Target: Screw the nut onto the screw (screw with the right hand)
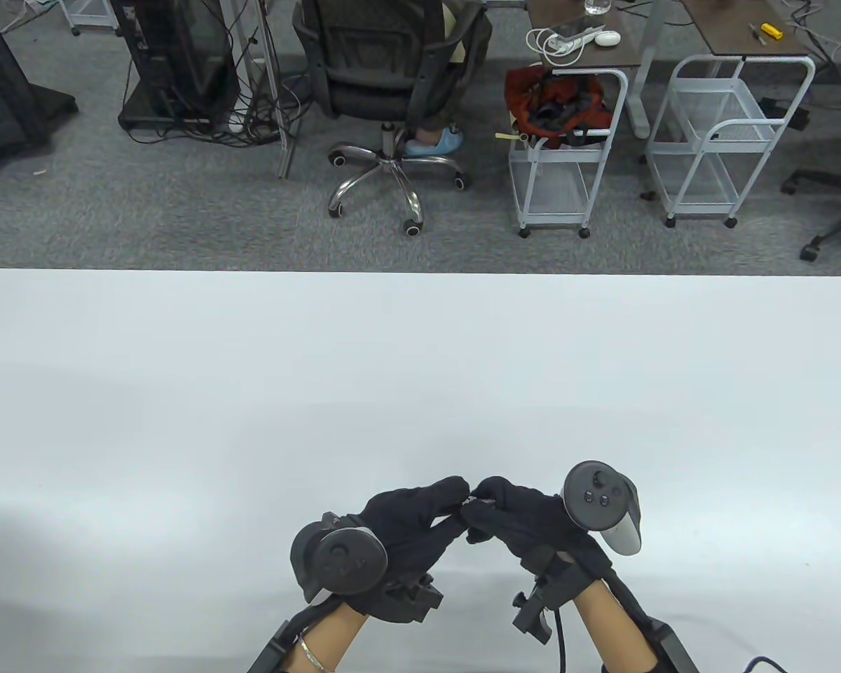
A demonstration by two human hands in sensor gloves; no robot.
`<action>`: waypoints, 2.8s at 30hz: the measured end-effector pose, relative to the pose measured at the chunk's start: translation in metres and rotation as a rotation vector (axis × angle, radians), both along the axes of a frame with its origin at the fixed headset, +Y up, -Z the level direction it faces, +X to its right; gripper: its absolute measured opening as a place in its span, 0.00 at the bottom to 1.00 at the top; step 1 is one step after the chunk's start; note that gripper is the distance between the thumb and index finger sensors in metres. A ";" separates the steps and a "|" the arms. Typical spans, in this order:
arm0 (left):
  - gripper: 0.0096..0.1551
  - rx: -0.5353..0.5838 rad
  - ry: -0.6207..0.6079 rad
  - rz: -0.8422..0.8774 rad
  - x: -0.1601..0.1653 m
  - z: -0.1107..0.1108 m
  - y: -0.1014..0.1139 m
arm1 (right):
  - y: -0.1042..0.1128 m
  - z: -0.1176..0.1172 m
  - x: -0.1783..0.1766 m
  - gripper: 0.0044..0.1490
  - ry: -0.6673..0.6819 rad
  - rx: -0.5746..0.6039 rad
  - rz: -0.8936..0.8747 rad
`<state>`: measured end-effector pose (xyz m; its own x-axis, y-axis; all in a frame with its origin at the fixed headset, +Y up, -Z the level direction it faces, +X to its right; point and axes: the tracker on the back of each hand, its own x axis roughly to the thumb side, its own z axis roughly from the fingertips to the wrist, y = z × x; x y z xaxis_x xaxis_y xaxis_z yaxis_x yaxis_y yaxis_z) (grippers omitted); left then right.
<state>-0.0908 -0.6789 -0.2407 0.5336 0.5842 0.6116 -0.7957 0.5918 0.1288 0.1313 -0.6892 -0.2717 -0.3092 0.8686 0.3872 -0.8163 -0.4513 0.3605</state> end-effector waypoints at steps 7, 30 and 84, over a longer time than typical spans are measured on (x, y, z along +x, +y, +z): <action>0.22 -0.010 0.000 0.004 0.001 0.000 0.000 | 0.001 0.001 0.001 0.33 0.005 -0.026 -0.021; 0.22 0.003 -0.009 0.011 0.002 0.002 0.002 | 0.003 0.002 0.002 0.32 -0.039 -0.001 -0.024; 0.45 0.007 0.116 -0.330 -0.027 -0.022 -0.010 | -0.056 0.004 -0.058 0.28 0.019 0.235 1.087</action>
